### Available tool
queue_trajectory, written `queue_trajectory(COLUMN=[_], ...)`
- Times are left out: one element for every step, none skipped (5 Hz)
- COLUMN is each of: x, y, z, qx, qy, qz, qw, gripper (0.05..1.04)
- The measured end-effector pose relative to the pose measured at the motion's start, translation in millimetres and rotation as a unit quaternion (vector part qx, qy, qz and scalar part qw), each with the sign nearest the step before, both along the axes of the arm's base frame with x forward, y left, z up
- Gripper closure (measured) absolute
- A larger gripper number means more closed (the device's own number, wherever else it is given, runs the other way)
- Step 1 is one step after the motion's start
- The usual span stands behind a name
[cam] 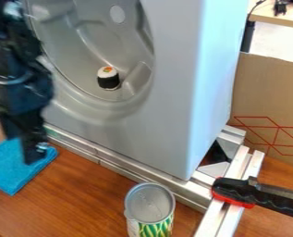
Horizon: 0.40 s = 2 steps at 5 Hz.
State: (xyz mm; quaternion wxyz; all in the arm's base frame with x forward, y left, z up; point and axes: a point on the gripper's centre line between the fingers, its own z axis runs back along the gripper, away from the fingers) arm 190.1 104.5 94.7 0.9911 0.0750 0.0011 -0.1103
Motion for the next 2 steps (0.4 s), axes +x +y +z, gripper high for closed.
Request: queue_trajectory(x=[-12.4,-15.6], y=[14.1,11.6], z=[-9.5,-13.2], qx=[-0.048,-0.072], qy=[0.008,0.018], qz=[0.014,-0.001], qw=[0.9987,0.9973], gripper=[0.083,0.083])
